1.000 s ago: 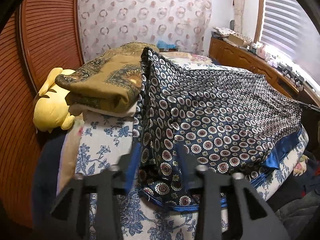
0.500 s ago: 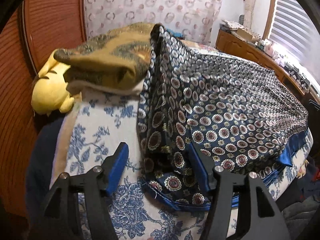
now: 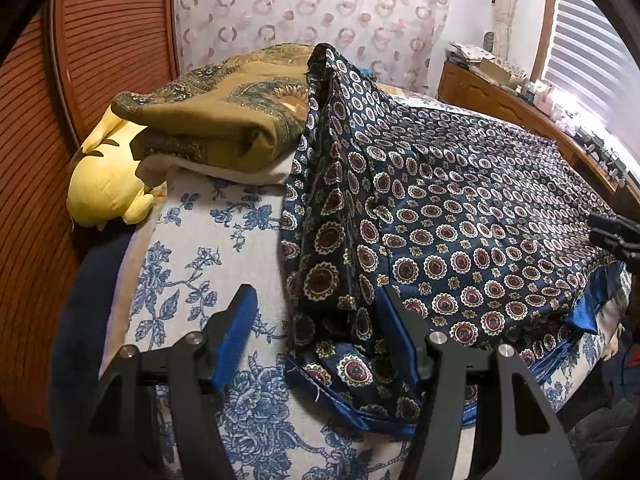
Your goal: Fold small clothes
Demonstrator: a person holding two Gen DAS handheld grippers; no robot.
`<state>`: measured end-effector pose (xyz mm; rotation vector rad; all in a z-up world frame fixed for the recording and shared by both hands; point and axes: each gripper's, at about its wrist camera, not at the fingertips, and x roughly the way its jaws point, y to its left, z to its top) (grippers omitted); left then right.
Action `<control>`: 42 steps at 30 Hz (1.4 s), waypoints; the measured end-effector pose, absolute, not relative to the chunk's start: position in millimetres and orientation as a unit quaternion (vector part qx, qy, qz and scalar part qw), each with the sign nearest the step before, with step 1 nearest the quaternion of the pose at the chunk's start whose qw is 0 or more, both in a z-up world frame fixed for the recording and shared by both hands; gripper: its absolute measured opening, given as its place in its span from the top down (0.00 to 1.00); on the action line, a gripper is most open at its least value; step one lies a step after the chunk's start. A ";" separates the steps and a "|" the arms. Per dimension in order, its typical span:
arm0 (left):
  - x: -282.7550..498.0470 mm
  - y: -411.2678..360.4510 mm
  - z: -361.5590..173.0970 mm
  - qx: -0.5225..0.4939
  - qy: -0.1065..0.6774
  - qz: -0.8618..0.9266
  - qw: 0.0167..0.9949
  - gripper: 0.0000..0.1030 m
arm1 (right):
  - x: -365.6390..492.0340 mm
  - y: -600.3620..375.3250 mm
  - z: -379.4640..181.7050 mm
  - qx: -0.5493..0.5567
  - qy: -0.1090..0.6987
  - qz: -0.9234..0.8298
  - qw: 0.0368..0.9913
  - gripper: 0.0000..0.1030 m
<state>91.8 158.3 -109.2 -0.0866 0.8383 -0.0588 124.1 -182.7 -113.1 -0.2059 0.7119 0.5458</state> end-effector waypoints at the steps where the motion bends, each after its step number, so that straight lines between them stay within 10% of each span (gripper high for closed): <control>1: 91.5 158.7 -108.9 -0.046 0.406 -0.029 0.912 0.41 | 123.9 -177.7 -115.3 -0.101 0.346 0.267 0.894 0.40; 5: 90.9 161.3 -108.7 -0.055 0.404 -0.033 0.913 0.41 | 125.7 -166.1 -125.6 -0.116 0.366 0.268 0.884 0.40; 14: 87.8 150.9 -107.6 -0.069 0.402 -0.068 0.910 0.97 | 121.0 -157.6 -133.9 -0.141 0.360 0.259 0.885 0.25; 42: 146.9 -15.6 6.0 -0.018 0.306 -0.262 0.915 1.00 | 110.1 -278.5 -102.3 -0.049 0.333 0.184 0.923 0.25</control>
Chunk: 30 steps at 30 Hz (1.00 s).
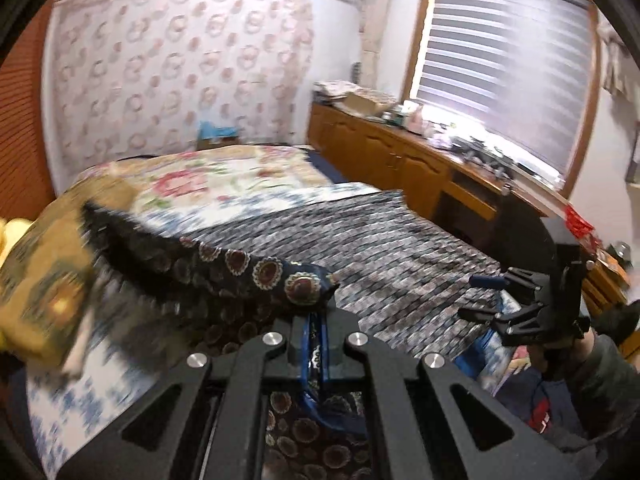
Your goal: Fold small clothes
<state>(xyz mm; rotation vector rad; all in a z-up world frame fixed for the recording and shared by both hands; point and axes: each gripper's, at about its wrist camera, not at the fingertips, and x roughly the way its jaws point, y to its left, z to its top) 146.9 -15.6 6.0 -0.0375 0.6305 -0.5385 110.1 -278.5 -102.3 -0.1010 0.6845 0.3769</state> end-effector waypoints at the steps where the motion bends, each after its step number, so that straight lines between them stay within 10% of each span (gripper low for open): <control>1: 150.6 -24.2 8.1 -0.015 0.306 -0.268 0.913 1.00 | 108.4 -285.0 -102.4 -0.045 0.333 0.180 0.924 0.25; 30: 196.2 -262.1 38.1 0.089 0.324 -0.410 0.848 0.93 | 70.3 -411.7 -88.9 0.026 0.310 0.104 0.945 0.25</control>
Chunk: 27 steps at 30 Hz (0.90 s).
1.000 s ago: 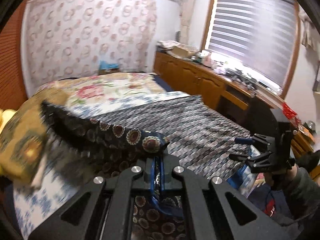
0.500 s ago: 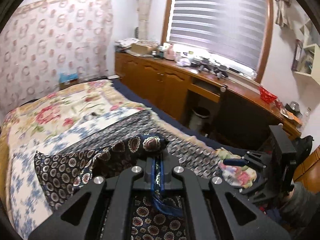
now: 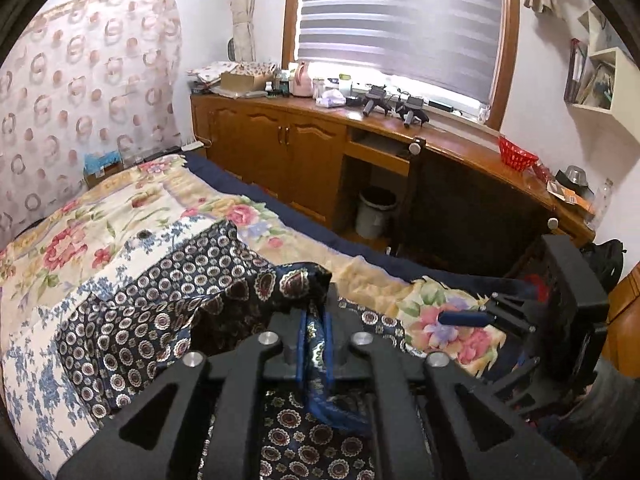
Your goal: Fold small clothes
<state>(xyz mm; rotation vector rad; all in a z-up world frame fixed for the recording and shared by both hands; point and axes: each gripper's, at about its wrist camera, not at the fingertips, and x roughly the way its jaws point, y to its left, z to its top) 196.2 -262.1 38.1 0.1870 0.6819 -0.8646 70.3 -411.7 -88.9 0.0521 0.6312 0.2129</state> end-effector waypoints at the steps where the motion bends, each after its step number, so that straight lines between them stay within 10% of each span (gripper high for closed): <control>1: 197.0 -262.4 36.5 0.090 0.326 -0.410 0.847 0.91 | 70.9 -412.9 -88.5 0.026 0.310 0.103 0.945 0.25; 10: 200.7 -216.7 36.1 0.085 0.321 -0.400 0.854 0.40 | 88.0 -407.5 -77.6 0.025 0.305 0.105 0.946 0.25; 27: 260.6 -88.8 -53.4 0.099 0.388 -0.273 0.875 0.40 | 195.1 -306.2 -63.5 -0.056 0.334 0.184 0.923 0.25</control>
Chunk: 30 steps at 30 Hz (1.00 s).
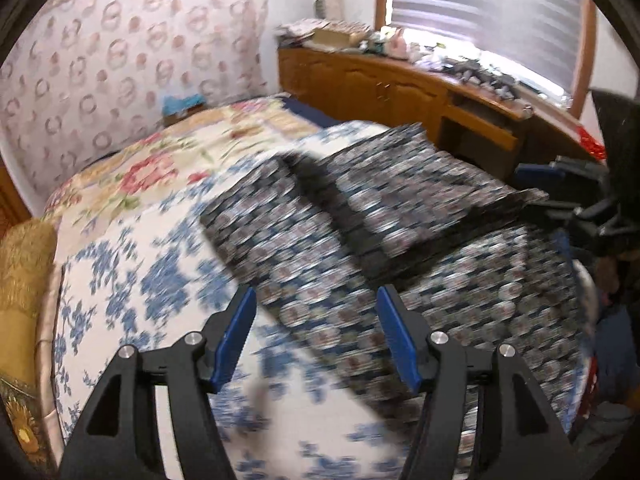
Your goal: Fold small clothes
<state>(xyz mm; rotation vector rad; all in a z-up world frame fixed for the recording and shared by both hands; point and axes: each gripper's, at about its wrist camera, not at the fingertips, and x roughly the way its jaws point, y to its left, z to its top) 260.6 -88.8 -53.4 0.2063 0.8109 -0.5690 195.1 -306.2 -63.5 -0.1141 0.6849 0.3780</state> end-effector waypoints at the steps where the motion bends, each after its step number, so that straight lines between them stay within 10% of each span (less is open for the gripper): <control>1: 264.8 -83.9 -59.4 0.098 0.393 -0.267 0.874 0.40 | 200.3 -299.6 -64.9 -0.059 0.337 0.190 0.920 0.25; 16: 280.5 -68.9 -86.8 0.076 0.418 -0.280 0.861 0.38 | 257.1 -222.7 -95.0 -0.125 0.400 0.250 0.873 0.25; 30: 278.5 -83.8 -87.8 0.115 0.420 -0.289 0.852 0.14 | 266.0 -221.5 -113.3 -0.165 0.423 0.234 0.860 0.31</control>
